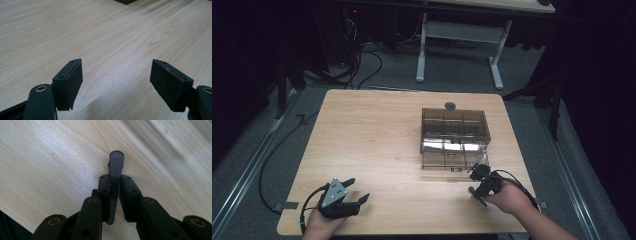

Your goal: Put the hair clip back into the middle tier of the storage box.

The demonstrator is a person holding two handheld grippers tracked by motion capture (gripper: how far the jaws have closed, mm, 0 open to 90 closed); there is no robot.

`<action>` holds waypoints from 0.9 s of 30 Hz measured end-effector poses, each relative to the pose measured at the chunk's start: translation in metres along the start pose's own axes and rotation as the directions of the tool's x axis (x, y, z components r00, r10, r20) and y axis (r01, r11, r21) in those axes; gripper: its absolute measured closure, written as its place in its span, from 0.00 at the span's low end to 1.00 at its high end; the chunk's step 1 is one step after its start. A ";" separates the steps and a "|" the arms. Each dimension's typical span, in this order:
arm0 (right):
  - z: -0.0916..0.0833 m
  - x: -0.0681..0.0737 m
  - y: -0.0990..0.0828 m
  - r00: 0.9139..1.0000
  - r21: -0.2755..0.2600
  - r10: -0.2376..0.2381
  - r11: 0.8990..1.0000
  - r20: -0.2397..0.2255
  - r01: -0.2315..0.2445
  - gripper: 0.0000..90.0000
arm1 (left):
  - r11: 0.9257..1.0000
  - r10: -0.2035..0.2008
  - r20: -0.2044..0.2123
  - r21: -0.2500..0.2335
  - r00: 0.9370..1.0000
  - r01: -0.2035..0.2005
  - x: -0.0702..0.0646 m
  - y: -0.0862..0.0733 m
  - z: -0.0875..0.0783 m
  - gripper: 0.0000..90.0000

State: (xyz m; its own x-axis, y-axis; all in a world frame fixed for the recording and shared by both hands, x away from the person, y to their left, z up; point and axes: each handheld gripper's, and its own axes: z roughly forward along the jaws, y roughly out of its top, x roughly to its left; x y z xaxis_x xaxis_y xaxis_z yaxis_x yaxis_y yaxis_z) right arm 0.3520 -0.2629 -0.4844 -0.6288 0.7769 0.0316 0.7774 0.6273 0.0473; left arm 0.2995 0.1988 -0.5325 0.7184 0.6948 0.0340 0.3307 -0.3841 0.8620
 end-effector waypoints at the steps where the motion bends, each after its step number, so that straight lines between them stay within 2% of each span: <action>1: 0.001 0.000 0.000 1.000 0.003 -0.005 1.000 0.006 0.005 0.89 | 1.000 0.000 0.000 0.000 1.000 0.000 0.000 0.000 0.000 0.30; 6: 0.002 0.000 0.001 1.000 0.003 0.005 1.000 0.000 -0.005 0.90 | 1.000 -0.001 0.002 0.002 1.000 0.001 0.000 0.000 0.000 0.30; 8: 0.001 0.000 0.001 1.000 0.012 0.023 1.000 -0.004 -0.022 0.90 | 1.000 0.000 0.002 0.002 1.000 0.000 0.000 0.000 0.000 0.30; 14: -0.001 -0.001 0.002 1.000 0.013 0.012 1.000 0.001 -0.012 0.91 | 1.000 -0.001 0.002 0.002 1.000 0.001 0.000 0.000 0.000 0.30; 15: -0.002 -0.003 0.003 1.000 0.007 -0.008 1.000 0.003 0.008 0.91 | 1.000 -0.001 0.002 0.002 1.000 0.001 0.000 0.000 0.000 0.30; 24: -0.015 -0.004 0.006 1.000 0.003 -0.022 1.000 0.005 0.022 0.91 | 1.000 0.000 0.002 0.002 1.000 0.000 0.000 0.000 0.000 0.30; 26: -0.018 -0.004 0.007 1.000 0.002 -0.010 1.000 -0.001 0.010 0.91 | 1.000 0.001 0.002 0.002 1.000 -0.001 0.000 0.000 0.000 0.30; 27: -0.019 -0.004 0.007 1.000 -0.004 -0.021 1.000 -0.002 0.021 0.91 | 1.000 0.001 0.003 0.001 1.000 -0.001 0.000 0.000 0.000 0.30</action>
State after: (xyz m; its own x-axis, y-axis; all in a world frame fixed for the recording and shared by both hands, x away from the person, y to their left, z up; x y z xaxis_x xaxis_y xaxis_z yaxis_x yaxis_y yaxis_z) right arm 0.3602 -0.2628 -0.4651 -0.6449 0.7636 0.0324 0.7641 0.6431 0.0519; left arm 0.2997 0.1986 -0.5325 0.7204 0.6928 0.0332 0.3308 -0.3853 0.8615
